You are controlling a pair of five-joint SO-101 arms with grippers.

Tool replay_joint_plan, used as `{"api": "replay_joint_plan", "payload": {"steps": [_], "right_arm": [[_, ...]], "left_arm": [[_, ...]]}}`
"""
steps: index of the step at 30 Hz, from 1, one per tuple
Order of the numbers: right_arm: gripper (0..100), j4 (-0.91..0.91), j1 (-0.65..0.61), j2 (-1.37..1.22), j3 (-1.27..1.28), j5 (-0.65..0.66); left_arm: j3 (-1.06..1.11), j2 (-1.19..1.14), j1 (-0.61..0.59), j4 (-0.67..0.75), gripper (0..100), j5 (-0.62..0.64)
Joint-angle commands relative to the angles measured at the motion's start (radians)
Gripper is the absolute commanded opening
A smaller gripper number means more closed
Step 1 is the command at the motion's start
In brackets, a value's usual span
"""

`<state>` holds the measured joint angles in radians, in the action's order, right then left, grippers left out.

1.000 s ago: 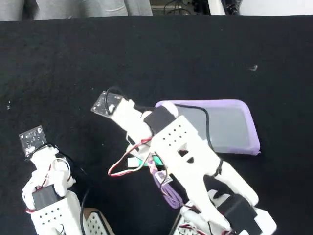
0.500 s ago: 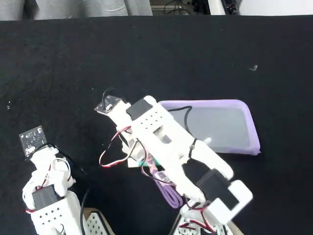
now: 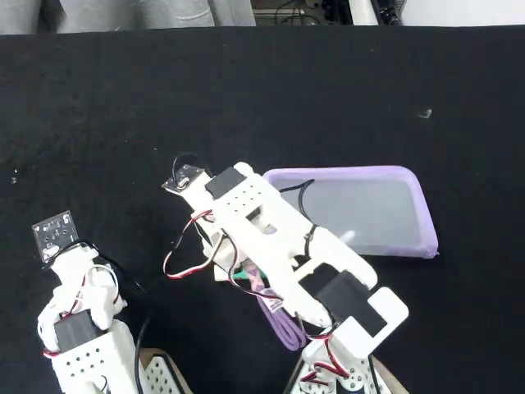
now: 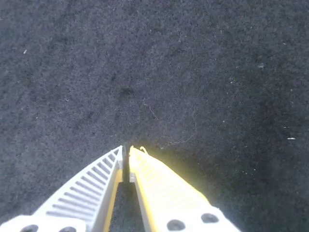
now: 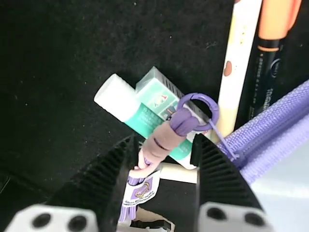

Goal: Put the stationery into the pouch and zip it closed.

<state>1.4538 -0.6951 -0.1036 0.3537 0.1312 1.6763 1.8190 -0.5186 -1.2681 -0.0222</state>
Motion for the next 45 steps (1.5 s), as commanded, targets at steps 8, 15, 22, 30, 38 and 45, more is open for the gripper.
{"api": "replay_joint_plan", "payload": {"steps": [8, 15, 22, 30, 38, 45], "right_arm": [[16.2, -0.006, -0.012, -0.077, -0.039, -0.009], [5.1, 0.012, -0.006, -0.051, -0.064, -0.006], [1.1, 0.160, -0.006, -0.021, -0.171, 0.029], [1.1, 0.311, -0.005, 0.042, -0.473, 0.089], [1.1, 0.305, 0.021, 0.048, -0.776, 0.091], [1.1, 0.304, 0.187, -0.028, -1.078, 0.091]], "left_arm": [[0.024, 0.002, -0.007, -0.005, 3, 0.009], [0.024, 0.002, -0.007, -0.005, 3, 0.009], [0.024, 0.002, -0.007, -0.005, 3, 0.009], [0.024, 0.002, -0.007, -0.005, 3, 0.009], [0.024, 0.002, -0.007, -0.005, 3, 0.009], [0.024, 0.002, -0.007, -0.005, 3, 0.009]]}}
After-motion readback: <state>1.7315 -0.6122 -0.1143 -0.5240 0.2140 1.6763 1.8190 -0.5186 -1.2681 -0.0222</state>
